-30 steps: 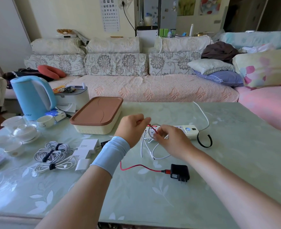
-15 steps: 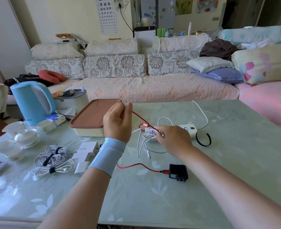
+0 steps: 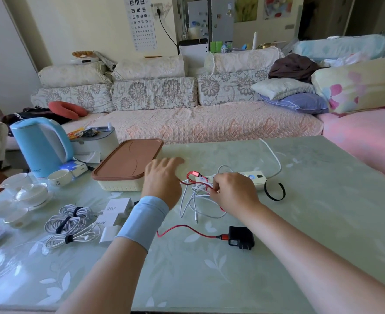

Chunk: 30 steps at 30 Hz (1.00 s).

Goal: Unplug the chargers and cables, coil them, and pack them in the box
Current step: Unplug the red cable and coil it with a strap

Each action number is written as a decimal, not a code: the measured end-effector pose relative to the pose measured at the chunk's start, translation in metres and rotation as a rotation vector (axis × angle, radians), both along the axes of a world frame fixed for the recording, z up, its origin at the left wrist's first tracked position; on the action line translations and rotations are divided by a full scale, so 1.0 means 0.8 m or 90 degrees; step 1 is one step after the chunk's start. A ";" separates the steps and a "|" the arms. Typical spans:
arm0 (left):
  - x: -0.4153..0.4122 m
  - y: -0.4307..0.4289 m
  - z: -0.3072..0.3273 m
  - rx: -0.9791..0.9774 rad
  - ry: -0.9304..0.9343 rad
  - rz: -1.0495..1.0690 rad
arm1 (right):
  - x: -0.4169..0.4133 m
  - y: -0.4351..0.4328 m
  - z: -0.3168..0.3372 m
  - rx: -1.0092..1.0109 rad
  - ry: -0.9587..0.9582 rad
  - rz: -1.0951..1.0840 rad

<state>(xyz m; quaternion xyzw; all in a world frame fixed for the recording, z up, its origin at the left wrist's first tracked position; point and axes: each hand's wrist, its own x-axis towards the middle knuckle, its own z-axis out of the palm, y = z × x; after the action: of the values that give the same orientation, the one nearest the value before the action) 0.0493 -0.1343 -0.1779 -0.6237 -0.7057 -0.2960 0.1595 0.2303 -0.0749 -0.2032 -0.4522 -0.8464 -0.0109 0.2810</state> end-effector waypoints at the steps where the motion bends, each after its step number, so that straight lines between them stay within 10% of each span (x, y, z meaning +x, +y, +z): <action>1: 0.007 0.001 -0.001 -0.026 -0.012 -0.079 | -0.004 -0.001 -0.001 0.019 0.011 -0.001; 12: 0.017 0.008 0.002 -0.118 -0.096 -0.178 | -0.006 0.003 -0.004 -0.045 0.187 0.168; 21: -0.013 0.000 0.025 -0.032 -0.292 0.035 | -0.021 0.017 0.004 -0.189 0.076 0.077; 25: -0.034 -0.014 0.039 -0.219 -0.242 0.046 | -0.025 0.028 0.000 -0.242 0.000 0.024; 30: -0.052 -0.032 0.030 -0.288 -0.200 0.035 | -0.051 0.018 0.021 -0.076 0.024 -0.005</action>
<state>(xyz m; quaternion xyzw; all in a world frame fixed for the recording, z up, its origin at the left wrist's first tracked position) 0.0078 -0.1603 -0.1536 -0.5704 -0.7867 -0.2193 -0.0871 0.1898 -0.0602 -0.1864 -0.4712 -0.8385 0.0470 0.2694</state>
